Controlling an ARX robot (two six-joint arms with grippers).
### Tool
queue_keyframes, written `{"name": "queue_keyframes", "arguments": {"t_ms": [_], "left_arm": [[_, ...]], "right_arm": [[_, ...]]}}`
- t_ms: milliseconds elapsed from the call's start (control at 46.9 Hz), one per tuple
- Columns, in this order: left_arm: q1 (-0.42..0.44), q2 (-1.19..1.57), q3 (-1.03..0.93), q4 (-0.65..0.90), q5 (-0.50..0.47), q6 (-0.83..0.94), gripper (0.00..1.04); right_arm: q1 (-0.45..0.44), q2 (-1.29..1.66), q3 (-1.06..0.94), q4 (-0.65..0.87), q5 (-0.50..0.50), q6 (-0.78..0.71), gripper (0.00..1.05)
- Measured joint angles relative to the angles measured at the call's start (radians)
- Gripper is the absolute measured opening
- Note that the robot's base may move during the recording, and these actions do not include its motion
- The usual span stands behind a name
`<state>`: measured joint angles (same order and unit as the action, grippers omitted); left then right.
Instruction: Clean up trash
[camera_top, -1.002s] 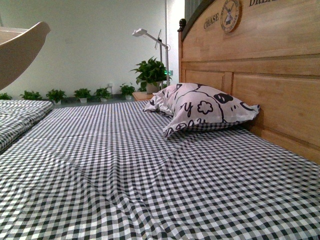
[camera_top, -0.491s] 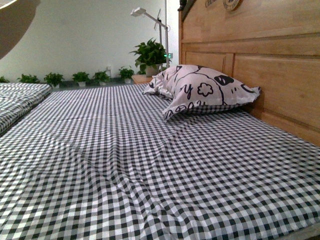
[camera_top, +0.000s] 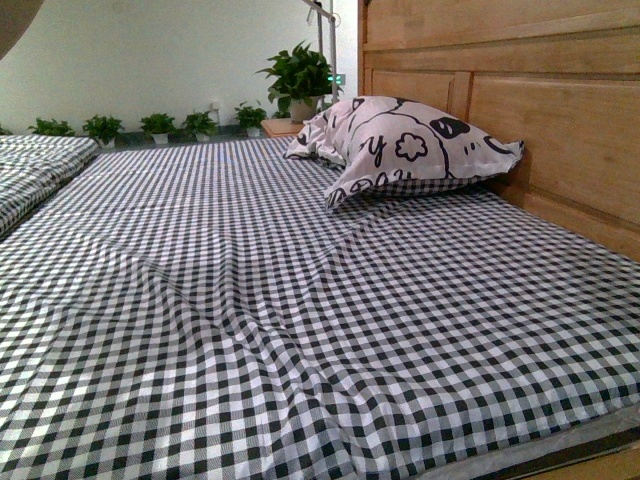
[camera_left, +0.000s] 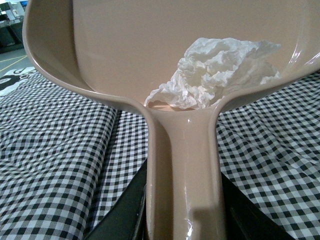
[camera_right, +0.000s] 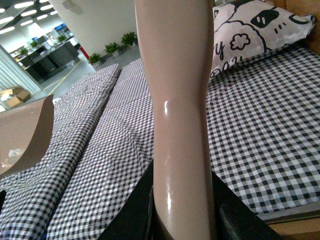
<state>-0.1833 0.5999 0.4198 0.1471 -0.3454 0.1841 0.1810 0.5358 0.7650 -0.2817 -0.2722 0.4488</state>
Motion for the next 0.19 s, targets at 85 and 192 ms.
{"name": "queue_keyframes", "arguments": {"t_ms": [85, 192], "left_arm": [[0.0, 0.0, 0.0, 0.0, 0.0, 0.0, 0.26], [0.0, 0.0, 0.0, 0.0, 0.0, 0.0, 0.26]], "right_arm": [[0.0, 0.0, 0.0, 0.0, 0.0, 0.0, 0.19], [0.0, 0.0, 0.0, 0.0, 0.0, 0.0, 0.19]]}}
